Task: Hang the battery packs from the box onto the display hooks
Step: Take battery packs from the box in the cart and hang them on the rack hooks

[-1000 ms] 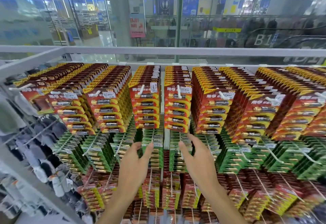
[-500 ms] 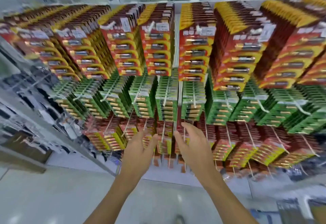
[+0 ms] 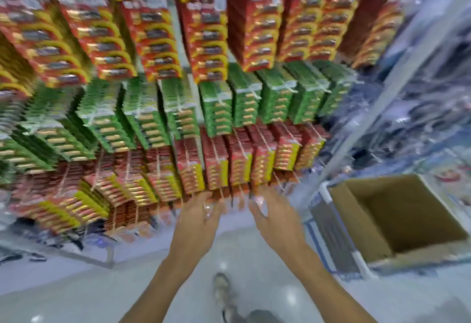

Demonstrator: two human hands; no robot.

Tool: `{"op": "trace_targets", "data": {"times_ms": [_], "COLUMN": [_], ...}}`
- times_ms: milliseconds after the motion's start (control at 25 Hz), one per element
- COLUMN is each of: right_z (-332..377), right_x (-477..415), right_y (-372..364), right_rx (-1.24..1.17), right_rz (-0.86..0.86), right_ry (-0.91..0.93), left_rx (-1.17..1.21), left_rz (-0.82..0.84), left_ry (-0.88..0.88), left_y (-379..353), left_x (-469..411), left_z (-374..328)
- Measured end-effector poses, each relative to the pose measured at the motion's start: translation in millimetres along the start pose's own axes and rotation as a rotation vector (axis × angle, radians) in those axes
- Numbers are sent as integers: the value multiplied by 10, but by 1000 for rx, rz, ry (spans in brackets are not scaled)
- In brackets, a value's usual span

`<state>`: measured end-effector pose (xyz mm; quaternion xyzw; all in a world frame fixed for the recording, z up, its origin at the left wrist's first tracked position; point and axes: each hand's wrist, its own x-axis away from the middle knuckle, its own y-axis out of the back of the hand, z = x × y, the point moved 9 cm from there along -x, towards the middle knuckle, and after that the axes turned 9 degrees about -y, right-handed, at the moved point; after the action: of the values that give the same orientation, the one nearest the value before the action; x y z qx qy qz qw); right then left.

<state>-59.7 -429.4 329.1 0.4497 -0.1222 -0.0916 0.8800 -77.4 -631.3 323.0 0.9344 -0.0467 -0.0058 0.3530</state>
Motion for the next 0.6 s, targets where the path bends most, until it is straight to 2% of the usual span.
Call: {"op": "trace_targets", "data": {"times_ms": [160,480,600], "right_z": [-874,-2429,-3071], "right_x": [461,1042,1129], "right_y": [354,1146,1460], "right_rx": [15,-21,-61], "right_rz": [-18,-142,-179], "right_ry": [-185,-442,-538], "left_rx": [7,-93,-121], "left_rz": [200,417,478], "left_ry": [-82,-284,-285], "left_y": [-826,-2171,-2739], "left_x": [358,629,656], "left_z": [-375,-1335,-1664]}}
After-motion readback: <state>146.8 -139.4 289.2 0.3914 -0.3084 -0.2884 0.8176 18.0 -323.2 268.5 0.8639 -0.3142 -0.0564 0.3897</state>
